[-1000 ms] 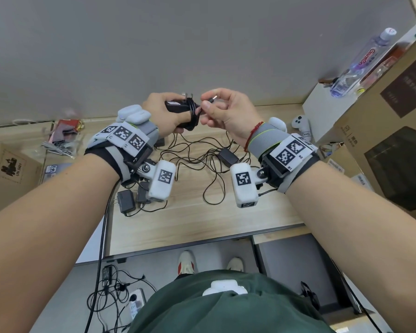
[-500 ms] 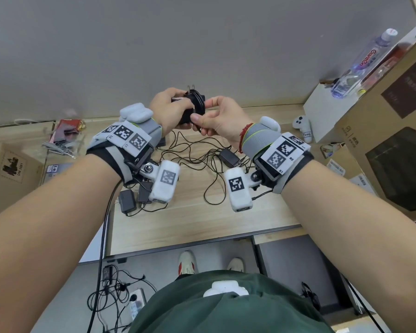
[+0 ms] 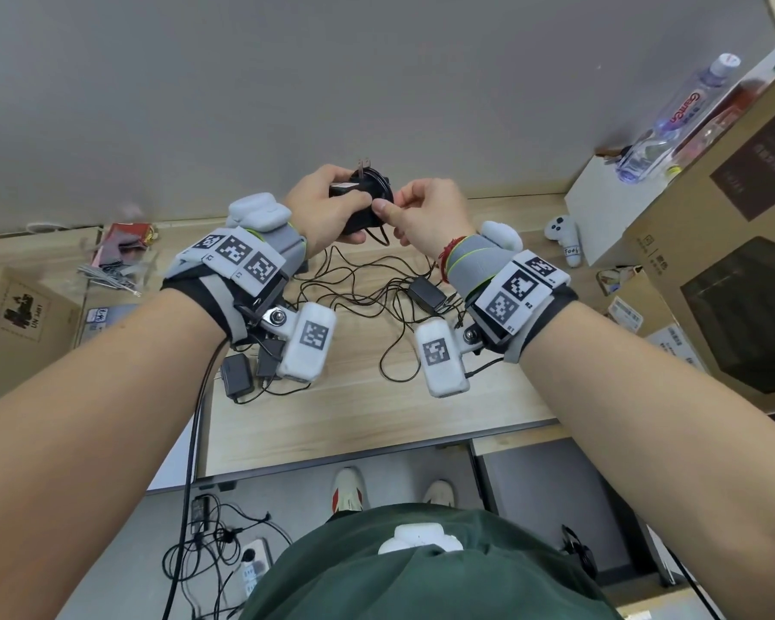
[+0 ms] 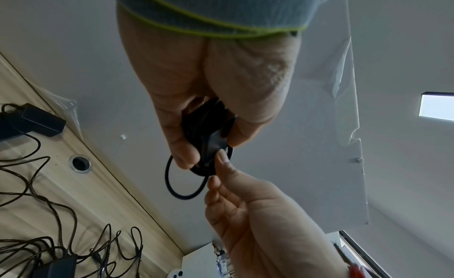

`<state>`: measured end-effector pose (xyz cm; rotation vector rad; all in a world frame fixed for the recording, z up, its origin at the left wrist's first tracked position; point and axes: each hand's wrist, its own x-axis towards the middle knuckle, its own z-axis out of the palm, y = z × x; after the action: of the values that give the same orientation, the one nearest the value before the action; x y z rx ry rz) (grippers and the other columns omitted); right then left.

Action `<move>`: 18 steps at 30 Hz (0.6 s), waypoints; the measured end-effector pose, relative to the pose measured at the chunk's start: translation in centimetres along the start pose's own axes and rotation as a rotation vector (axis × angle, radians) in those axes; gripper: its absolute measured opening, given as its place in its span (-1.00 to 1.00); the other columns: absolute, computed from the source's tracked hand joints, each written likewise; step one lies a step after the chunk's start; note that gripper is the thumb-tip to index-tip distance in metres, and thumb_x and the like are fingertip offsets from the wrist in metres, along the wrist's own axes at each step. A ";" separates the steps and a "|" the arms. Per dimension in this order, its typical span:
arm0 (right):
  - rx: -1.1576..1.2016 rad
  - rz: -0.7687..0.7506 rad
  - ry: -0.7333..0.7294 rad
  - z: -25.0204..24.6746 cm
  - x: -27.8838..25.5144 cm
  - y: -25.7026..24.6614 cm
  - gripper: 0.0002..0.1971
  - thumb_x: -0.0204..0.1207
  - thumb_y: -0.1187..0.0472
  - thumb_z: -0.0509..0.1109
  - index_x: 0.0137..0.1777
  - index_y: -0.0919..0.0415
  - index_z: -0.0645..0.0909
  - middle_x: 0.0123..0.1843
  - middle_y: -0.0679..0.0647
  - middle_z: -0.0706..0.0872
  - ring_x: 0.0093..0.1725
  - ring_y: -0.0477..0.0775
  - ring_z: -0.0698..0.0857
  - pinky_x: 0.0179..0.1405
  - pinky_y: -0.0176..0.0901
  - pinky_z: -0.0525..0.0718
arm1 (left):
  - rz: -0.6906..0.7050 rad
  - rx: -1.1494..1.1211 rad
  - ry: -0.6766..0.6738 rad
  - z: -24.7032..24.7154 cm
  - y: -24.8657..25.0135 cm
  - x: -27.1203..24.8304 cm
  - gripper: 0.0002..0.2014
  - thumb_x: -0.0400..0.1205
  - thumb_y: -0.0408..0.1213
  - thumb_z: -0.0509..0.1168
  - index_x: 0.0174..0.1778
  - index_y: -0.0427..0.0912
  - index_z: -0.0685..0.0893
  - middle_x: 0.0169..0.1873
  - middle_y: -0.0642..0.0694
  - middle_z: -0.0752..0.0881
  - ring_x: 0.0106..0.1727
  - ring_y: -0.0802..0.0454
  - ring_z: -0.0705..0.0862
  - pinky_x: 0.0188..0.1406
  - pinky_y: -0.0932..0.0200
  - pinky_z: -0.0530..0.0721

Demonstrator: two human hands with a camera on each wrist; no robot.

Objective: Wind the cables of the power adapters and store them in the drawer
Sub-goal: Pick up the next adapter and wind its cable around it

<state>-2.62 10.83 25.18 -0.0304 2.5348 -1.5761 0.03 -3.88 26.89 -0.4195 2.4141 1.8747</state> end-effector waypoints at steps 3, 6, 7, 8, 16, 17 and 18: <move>-0.032 -0.087 0.074 0.6 -0.4 0.1 -0.74 0.42 0.08 0.55 -0.23 -0.04 0.46 -0.36 -0.04 0.72 -0.29 0.14 0.76 -0.07 0.11 0.75 | -0.009 -0.015 0.000 0.1 0.0 0.0 -0.66 0.63 -0.33 0.36 0.34 -0.19 0.58 -0.02 -0.07 0.62 -0.17 -0.08 0.78 -0.28 0.08 0.83; -0.069 -0.189 0.120 0.5 -0.7 0.0 -0.72 0.44 0.18 0.47 -0.02 0.02 0.39 -0.39 -0.10 0.61 -0.25 0.07 0.66 -0.16 -0.12 0.55 | -0.021 -0.015 -0.036 0.3 0.2 -0.1 -0.76 0.66 -0.33 0.31 0.24 -0.18 0.62 -0.06 -0.08 0.62 -0.21 -0.08 0.77 -0.34 0.12 0.82; -0.081 -0.213 0.124 0.3 -0.8 0.0 -0.74 0.45 0.20 0.44 0.01 0.03 0.40 -0.39 -0.10 0.59 -0.25 0.06 0.62 -0.21 -0.16 0.47 | -0.033 -0.028 -0.050 0.3 0.2 -0.2 -0.84 0.66 -0.34 0.30 0.15 -0.17 0.65 -0.09 -0.11 0.63 -0.23 -0.08 0.76 -0.33 0.11 0.83; -0.085 -0.236 0.125 0.2 -0.9 0.0 -0.76 0.46 0.20 0.42 0.02 0.03 0.41 -0.39 -0.05 0.61 -0.25 0.07 0.61 -0.24 -0.19 0.43 | -0.046 -0.052 -0.063 0.2 0.4 -0.2 -0.91 0.67 -0.34 0.29 0.03 -0.16 0.67 -0.11 -0.15 0.63 -0.23 -0.11 0.75 -0.32 0.10 0.83; -0.045 -0.257 -0.015 0.2 -0.7 0.0 -0.62 0.35 0.14 0.56 0.13 0.04 0.54 -0.32 -0.06 0.72 -0.37 -0.12 0.62 -0.10 -0.12 0.68 | -0.135 -0.125 -0.007 -0.6 0.7 0.2 -0.86 0.62 -0.39 0.27 -0.22 -0.26 0.69 -0.20 -0.25 0.62 -0.34 -0.14 0.69 -0.45 0.13 0.78; -0.056 -0.255 -0.021 0.3 -0.6 0.0 -0.60 0.33 0.17 0.55 0.14 0.04 0.54 -0.34 -0.08 0.70 -0.37 -0.11 0.62 -0.07 -0.05 0.69 | -0.133 -0.101 -0.009 -0.7 0.8 0.1 -0.86 0.62 -0.39 0.26 -0.22 -0.24 0.70 -0.22 -0.24 0.63 -0.36 -0.11 0.70 -0.46 0.14 0.78; -0.066 -0.254 -0.021 0.3 -0.5 0.1 -0.61 0.33 0.19 0.53 0.15 0.04 0.54 -0.35 -0.09 0.68 -0.36 -0.10 0.61 -0.05 -0.03 0.68 | -0.131 -0.079 -0.013 -0.6 0.8 0.0 -0.85 0.62 -0.39 0.26 -0.21 -0.22 0.71 -0.23 -0.23 0.63 -0.36 -0.11 0.70 -0.46 0.15 0.78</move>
<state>-2.06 10.65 24.99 -0.3888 2.6518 -1.5636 -0.10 -4.31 27.78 -0.5540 2.2495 1.9152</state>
